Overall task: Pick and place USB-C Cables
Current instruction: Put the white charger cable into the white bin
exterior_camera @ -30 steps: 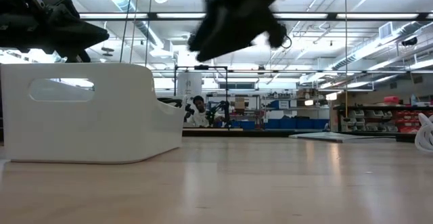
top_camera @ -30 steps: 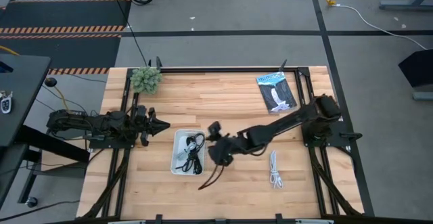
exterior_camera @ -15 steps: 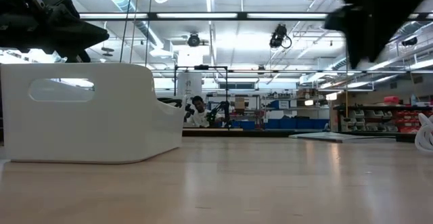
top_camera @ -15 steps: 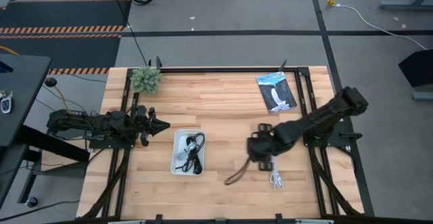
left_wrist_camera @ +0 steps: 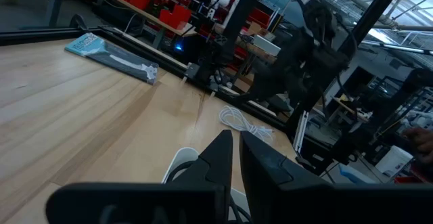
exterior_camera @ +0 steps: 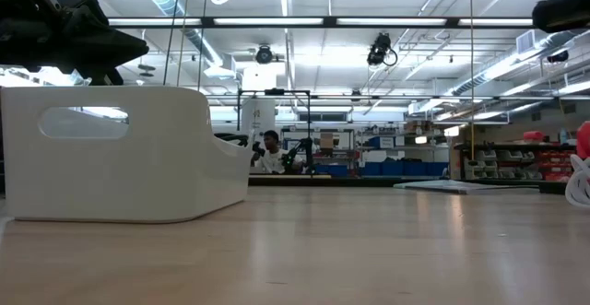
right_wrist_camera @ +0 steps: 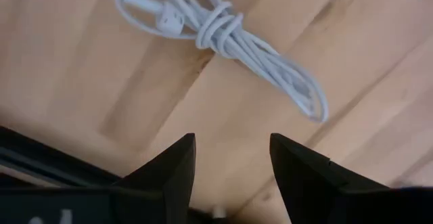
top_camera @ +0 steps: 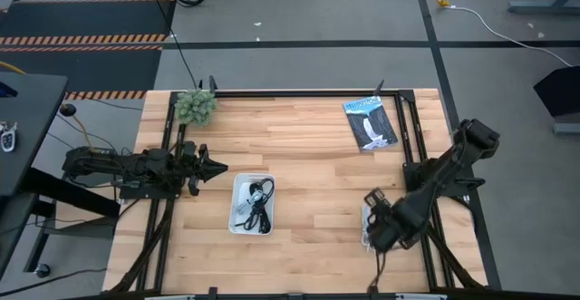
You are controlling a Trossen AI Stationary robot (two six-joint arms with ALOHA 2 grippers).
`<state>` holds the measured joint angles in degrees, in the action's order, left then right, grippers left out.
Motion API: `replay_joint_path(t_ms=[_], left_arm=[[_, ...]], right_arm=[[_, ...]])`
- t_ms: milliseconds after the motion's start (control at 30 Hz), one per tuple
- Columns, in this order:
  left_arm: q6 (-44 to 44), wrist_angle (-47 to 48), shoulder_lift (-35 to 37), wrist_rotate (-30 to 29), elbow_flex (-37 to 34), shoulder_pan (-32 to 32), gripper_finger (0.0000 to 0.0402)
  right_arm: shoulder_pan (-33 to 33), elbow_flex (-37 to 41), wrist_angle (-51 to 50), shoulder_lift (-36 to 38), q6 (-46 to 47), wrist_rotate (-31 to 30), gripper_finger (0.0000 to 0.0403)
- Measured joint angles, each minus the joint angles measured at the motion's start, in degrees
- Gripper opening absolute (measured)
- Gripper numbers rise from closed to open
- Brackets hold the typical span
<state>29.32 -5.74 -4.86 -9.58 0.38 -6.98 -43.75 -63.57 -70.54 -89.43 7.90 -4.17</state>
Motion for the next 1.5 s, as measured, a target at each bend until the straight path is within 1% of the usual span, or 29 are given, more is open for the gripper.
replay_joint_path(t_ms=[100,167,333,467,667,867,1000,1167,1367,1433,1500], left_arm=[[0.0,0.0,0.0,0.0,0.0,0.0,0.0036],[0.0,0.0,0.0,0.0,0.0,0.0,0.0036],[0.0,0.0,0.0,0.0,0.0,0.0,0.0036],[0.0,0.0,0.0,0.0,0.0,0.0,0.0036],[0.0,0.0,0.0,0.0,0.0,0.0,0.0036],[0.0,0.0,0.0,0.0,0.0,0.0,0.0036],[0.0,0.0,0.0,0.0,0.0,0.0,0.0036],[0.0,0.0,0.0,0.0,0.0,0.0,0.0036],[0.0,0.0,0.0,0.0,0.0,0.0,0.0036],[0.0,0.0,0.0,0.0,0.0,0.0,0.0036],[0.0,0.0,0.0,0.0,0.0,0.0,0.0036]], right_arm=[[-1.6,0.0,0.3,-3.2,-4.8,-3.9,0.0197],[-2.0,-0.2,1.3,-5.6,-7.8,-5.2,0.0197],[-2.0,-4.3,2.2,-11.5,-11.8,-5.7,0.0197],[-2.0,-7.3,2.2,-14.7,-18.0,-5.6,0.0204],[-2.0,-7.6,2.3,-18.5,-28.0,-5.6,0.0210],[-0.7,-7.6,2.3,-21.8,-35.2,-4.7,0.0198],[1.0,-7.5,2.8,-22.1,-36.5,-4.5,0.0168],[2.7,-7.5,3.5,-22.1,-38.1,-1.8,0.0107],[3.8,-7.1,4.1,-22.0,-39.0,-0.7,0.0038],[4.3,-7.6,3.8,-22.0,-39.0,-0.6,0.0022],[5.1,-8.8,3.5,-22.1,-39.3,-0.8,0.0021]])
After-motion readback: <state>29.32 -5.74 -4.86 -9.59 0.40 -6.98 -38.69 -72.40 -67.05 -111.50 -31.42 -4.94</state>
